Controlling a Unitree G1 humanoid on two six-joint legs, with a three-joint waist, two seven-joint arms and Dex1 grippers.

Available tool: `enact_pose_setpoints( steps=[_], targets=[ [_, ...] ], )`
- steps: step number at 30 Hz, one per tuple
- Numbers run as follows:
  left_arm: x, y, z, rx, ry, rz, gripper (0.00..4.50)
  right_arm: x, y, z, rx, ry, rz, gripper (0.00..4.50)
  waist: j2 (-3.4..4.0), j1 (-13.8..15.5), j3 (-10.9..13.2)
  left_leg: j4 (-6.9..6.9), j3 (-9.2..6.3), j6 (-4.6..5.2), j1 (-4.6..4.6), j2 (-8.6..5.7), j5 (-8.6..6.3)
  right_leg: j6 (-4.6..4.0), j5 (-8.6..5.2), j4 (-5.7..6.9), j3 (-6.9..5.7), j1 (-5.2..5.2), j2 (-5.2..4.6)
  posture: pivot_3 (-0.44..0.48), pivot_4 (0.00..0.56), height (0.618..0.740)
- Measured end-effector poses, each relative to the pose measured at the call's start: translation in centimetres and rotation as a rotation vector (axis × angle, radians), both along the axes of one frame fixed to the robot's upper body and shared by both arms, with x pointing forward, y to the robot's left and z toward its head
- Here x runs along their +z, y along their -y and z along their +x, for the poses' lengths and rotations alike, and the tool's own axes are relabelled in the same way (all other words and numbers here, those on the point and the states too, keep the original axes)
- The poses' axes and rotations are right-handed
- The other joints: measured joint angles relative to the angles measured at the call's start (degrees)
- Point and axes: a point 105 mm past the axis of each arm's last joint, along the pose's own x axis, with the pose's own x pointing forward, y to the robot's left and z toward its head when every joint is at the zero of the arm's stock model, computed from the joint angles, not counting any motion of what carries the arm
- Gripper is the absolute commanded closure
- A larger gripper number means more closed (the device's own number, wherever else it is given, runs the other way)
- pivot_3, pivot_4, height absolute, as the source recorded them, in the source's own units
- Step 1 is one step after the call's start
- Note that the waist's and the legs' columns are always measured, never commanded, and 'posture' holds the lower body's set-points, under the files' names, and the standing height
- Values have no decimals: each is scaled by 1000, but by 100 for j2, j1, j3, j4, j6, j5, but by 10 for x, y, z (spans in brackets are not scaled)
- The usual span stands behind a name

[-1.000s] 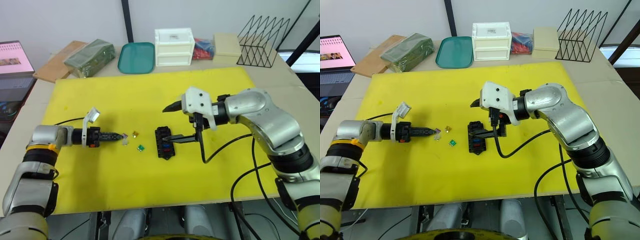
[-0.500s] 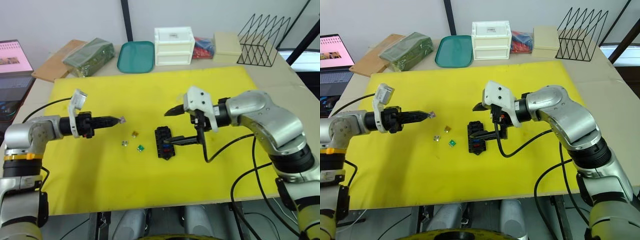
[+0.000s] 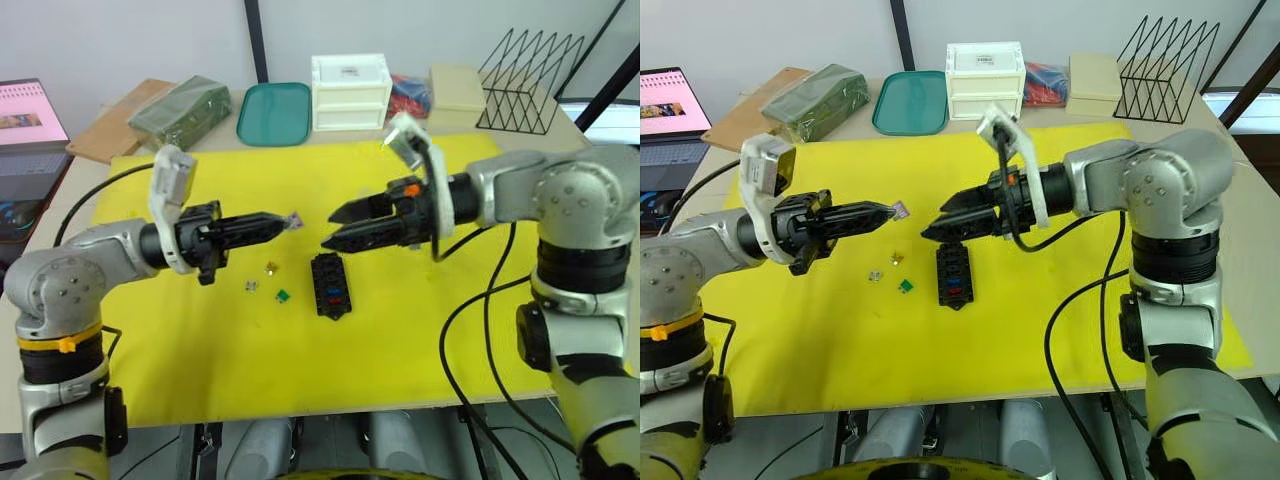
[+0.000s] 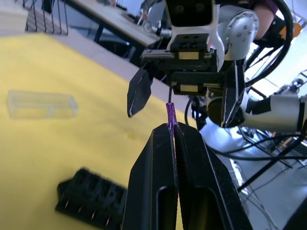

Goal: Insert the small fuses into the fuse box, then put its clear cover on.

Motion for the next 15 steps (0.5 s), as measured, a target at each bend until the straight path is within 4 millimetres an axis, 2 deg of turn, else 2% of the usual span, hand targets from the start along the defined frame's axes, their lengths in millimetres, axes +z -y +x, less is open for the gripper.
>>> enact_pose_setpoints(
  steps=[3, 15],
  targets=[
    [1, 3, -1, 19, 0, -19, 4500, 5, 1, 0, -6, -17, 39, 1984, 0, -5, 0, 0, 2, 0, 1, 0, 0, 0, 0, 1, 0, -1, 0, 0, 150, 740],
    [5, 9, 0, 53, 21, -77, 4500, 10, -10, 0, -22, -77, 125, 1984, 0, -13, 0, -1, 8, 0, 1, 1, 0, 0, 0, 2, 2, -2, 2, 0, 150, 740]
  ],
)
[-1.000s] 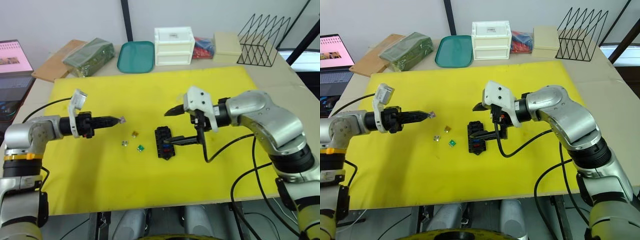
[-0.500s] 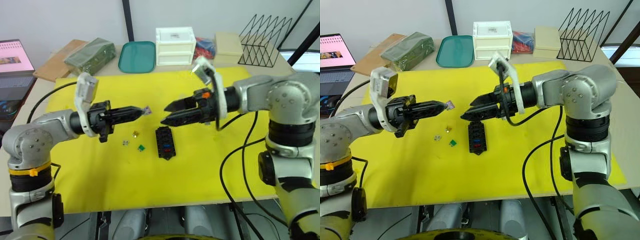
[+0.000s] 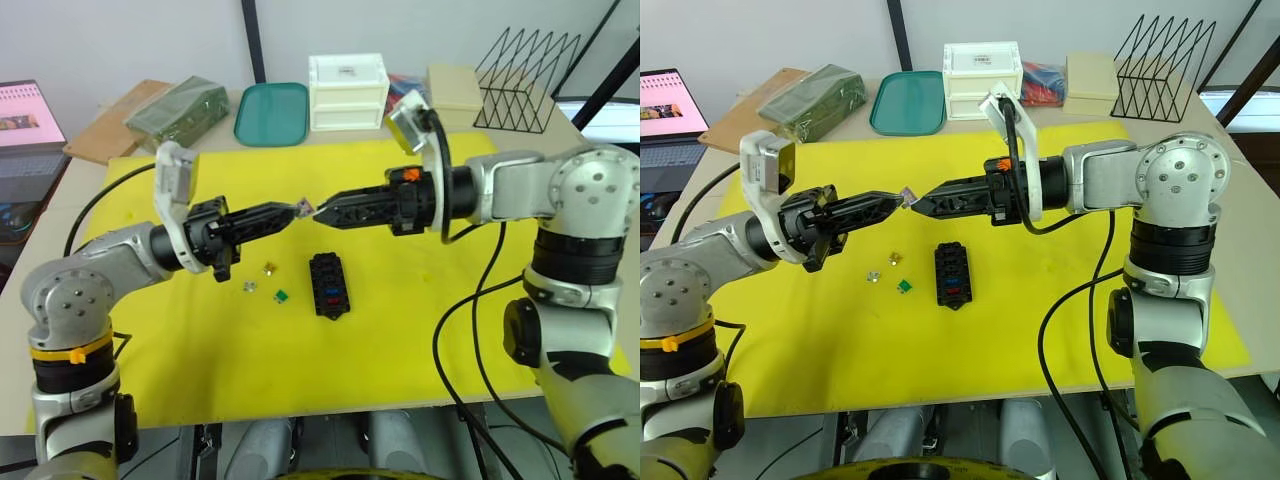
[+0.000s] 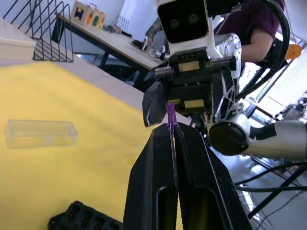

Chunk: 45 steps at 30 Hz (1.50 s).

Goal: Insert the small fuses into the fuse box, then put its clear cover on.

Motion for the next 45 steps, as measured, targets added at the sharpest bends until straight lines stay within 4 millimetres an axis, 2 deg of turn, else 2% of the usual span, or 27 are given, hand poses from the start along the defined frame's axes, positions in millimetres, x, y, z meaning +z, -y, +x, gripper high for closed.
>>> enact_pose_setpoints(
  steps=[1, 4, 8, 31, 34, 42, 45],
  targets=[
    [0, 0, 0, 2, 2, -2, 4500, 1, 0, 0, -5, 1, 4, 1984, 0, 0, 0, 0, 0, 0, 0, 0, 0, 0, 0, 0, 0, 0, 0, 0, 150, 740],
    [2, 0, 2, 17, 12, -10, 4500, 2, -4, -1, -6, 1, 13, 2589, 0, -1, 0, 0, 1, 0, 0, 0, 0, 0, 0, 0, 0, 0, 0, 0, 150, 740],
    [1, 0, 2, 17, 13, -17, 4500, 1, -7, -1, -19, 2, 8, 3944, 0, -4, 0, -1, 1, 0, 0, 0, 0, 0, 0, 0, 1, -1, 1, 0, 150, 740],
    [-4, 1, 0, 16, 13, -20, 4500, 7, -9, -7, 2, 9, 29, 3944, 0, -4, 0, -2, 3, 1, 0, 0, 0, 0, 0, -1, 1, 0, 2, 0, 150, 740],
    [-4, 1, 0, 17, 14, -20, 4500, 8, -10, -8, 5, 9, 31, 4489, 0, -2, 0, -2, 3, 1, 0, 0, -1, 0, 0, -1, 1, 0, 2, 0, 150, 740],
    [-5, -4, 1, 36, 15, 12, 4500, 1, -7, -7, -14, 8, 2, 4489, 0, -4, 0, -3, 3, 2, 0, 0, -1, 0, 0, -3, 1, -1, 2, 0, 150, 740],
    [-7, -13, 9, 85, 2, 54, 4500, 0, -4, -7, -33, 54, -26, 4489, 0, 0, 0, -3, 4, 2, 0, 1, -1, 0, 0, -3, 1, -1, 3, 0, 150, 740]
  ],
)
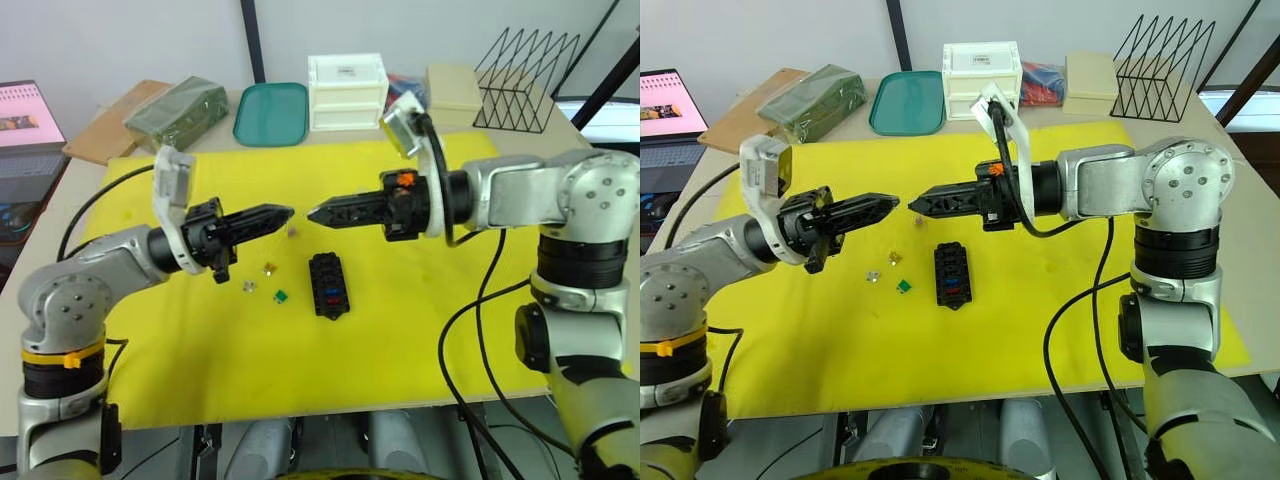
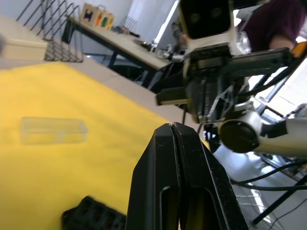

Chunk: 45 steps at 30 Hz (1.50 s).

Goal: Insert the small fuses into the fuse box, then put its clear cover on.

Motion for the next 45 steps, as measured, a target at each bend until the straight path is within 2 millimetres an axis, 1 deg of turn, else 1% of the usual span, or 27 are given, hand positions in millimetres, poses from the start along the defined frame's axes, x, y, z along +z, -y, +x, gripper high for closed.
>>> enact_pose_setpoints(
  steps=[1, 3, 6, 9, 12, 15, 18, 21, 22, 24, 26, 29, 32, 36, 40, 45],
  targets=[
    [-2, -5, 4, 24, -3, 30, 4500, -3, 2, 0, -21, 46, -28, 4489, -1, 2, 0, -1, 0, 1, -1, 0, 0, 0, 0, 0, 0, -2, 2, 0, 150, 740],
    [-5, -27, 14, 112, -5, 119, 4500, -13, 10, 3, -69, 147, -91, 4489, 0, 5, 0, -1, 4, 5, -1, -2, -3, 2, -1, -1, -1, -4, 3, 0, 150, 740],
    [-17, -57, 20, 205, 16, 274, 4500, -30, 25, 8, -101, 322, -169, 4489, 1, 1, 1, -2, 18, 10, 1, -3, -6, 4, -2, -5, 2, -3, 2, 0, 150, 740],
    [-36, -65, 21, 197, -1, 352, 4500, -41, 31, 12, -75, 448, -228, 4489, 0, 0, 2, -1, 24, 10, 4, 0, -6, 4, -1, -5, 4, -3, 1, 0, 150, 740],
    [-64, -76, 17, 179, -47, 465, 4500, -56, 44, 16, -46, 540, -317, 4489, -2, -3, 3, -5, 24, 11, 3, 3, -6, 4, -1, -7, 5, -6, 1, 0, 150, 740],
    [-81, -80, 9, 136, -71, 537, 3937, -66, 53, 16, -5, 581, -368, 3887, -2, 7, 3, -6, 24, 11, 2, 3, -7, 3, -1, -12, 5, -4, 0, 0, 150, 740],
    [-94, -87, 4, 109, -107, 579, 2904, -74, 59, 12, 40, 586, -399, 2885, -2, 11, 3, -6, 23, 12, 2, 7, -7, 3, -1, -14, 5, -3, 1, 0, 150, 740],
    [-101, -88, 2, 80, -131, 590, 1917, -77, 59, 7, 77, 588, -406, 1880, -2, 13, 4, -6, 23, 13, 2, 7, -8, 3, -1, -15, 5, -2, 0, 0, 150, 740],
    [-103, -88, 1, 72, -145, 582, 1483, -79, 59, 5, 90, 587, -410, 1450, -2, 13, 4, -6, 23, 14, 2, 7, -8, 3, -1, -15, 5, -2, 0, 0, 150, 740],
    [-107, -86, 1, 64, -177, 555, 797, -79, 56, 3, 108, 591, -404, 788, -2, 12, 4, -6, 23, 14, 3, 7, -8, 3, -1, -15, 5, -2, 0, 0, 150, 740],
    [-112, -80, 2, 53, -245, 488, 62, -79, 51, 0, 124, 602, -389, 105, -2, 14, 4, -5, 22, 14, 3, 7, -8, 3, -1, -13, 5, -1, 1, 0, 150, 740],
    [-112, -72, 7, 42, -355, 385, 23, -78, 48, -1, 133, 606, -381, 98, -7, 16, 6, -3, 22, 14, 3, 7, -8, 3, -1, -12, 4, 1, 1, 0, 150, 740],
    [-112, -70, 11, 41, -467, 304, 23, -74, 43, -1, 140, 623, -371, 98, -7, 14, 6, -2, 21, 14, 3, 6, -8, 3, -1, -10, 4, -1, 1, 0, 150, 740],
    [-116, -71, 19, 56, -609, 226, 23, -72, 38, 1, 139, 629, -371, 98, -7, 14, 5, -2, 20, 13, 5, 6, -7, 3, -1, -8, 4, -1, 2, 0, 150, 740],
    [-116, -71, 19, 51, -666, 203, 23, -70, 36, 1, 138, 632, -371, 98, -6, 12, 4, -2, 20, 12, 6, 5, -7, 3, -1, -7, 4, 0, 1, 0, 150, 740],
    [-118, -65, 14, 26, -672, 207, 23, -72, 36, 2, 130, 624, -375, 98, -5, 13, 4, -2, 21, 12, 5, 5, -7, 3, -1, -8, 5, 0, -1, 0, 150, 740]
  ],
)
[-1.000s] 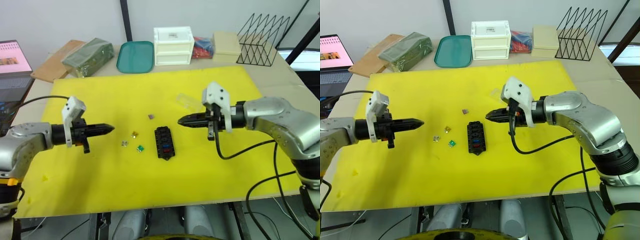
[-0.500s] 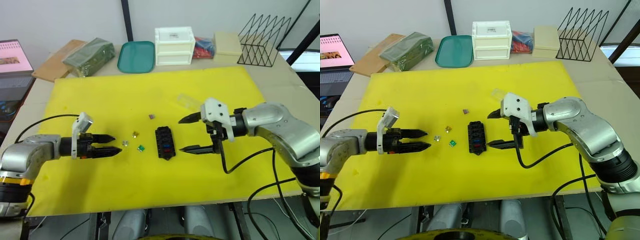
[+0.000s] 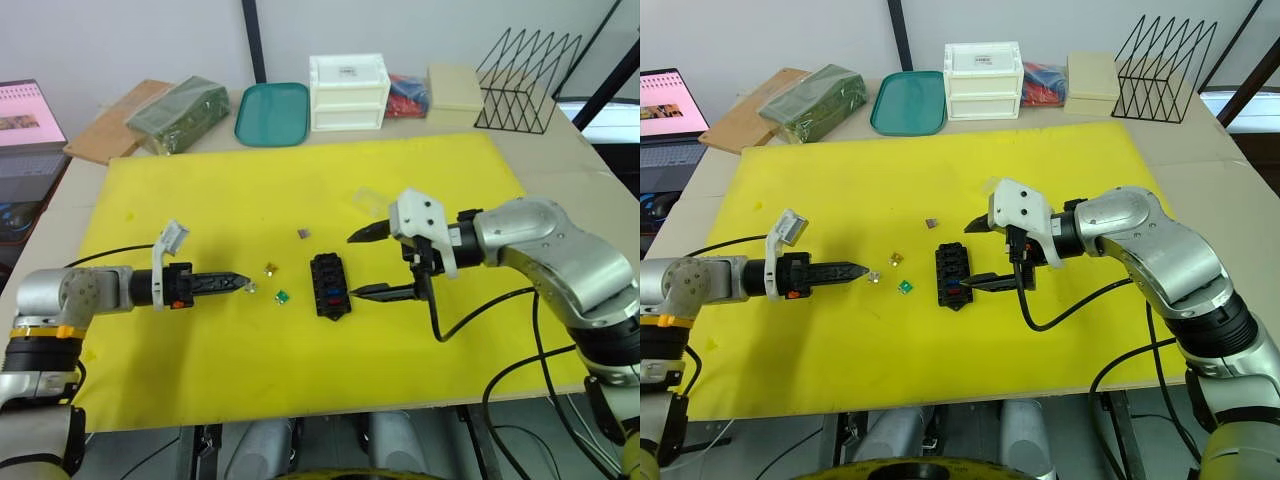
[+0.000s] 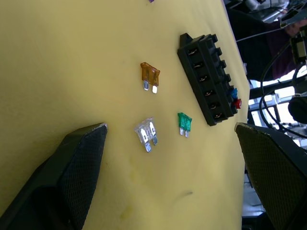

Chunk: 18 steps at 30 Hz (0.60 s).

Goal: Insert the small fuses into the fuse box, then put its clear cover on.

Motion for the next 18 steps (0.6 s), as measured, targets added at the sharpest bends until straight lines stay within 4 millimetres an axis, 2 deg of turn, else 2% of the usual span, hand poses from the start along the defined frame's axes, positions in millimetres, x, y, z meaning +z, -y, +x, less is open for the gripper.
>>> enact_pose_setpoints(
  steps=[5, 13, 16, 18],
  targets=[
    [-2, 9, -8, -36, -4, 4, 23, -1, 0, 0, -7, -7, 0, 98, 0, 4, 0, 0, 0, 0, 0, -1, 0, 0, 0, -3, 0, 3, -1, 0, 150, 740],
    [-3, 12, -12, -38, -15, 7, 23, -1, -1, 1, -11, -10, 2, 98, 0, 1, 0, 0, 0, 0, 0, -1, 0, 0, 0, -3, 1, 2, -1, 0, 150, 740],
    [-4, 12, -10, -19, -12, 8, 603, -1, -1, 1, -13, -9, 2, 98, 1, 2, -1, 0, 0, 0, 1, -1, 0, 0, 0, -2, 1, 3, -2, 0, 150, 740],
    [-7, 12, -9, -4, -16, 9, 1309, -1, -1, 1, -14, -7, 1, 98, 1, 6, -1, 0, 0, 0, 0, -1, 0, 0, 0, -2, 1, 3, -1, 0, 150, 740]
  ],
)
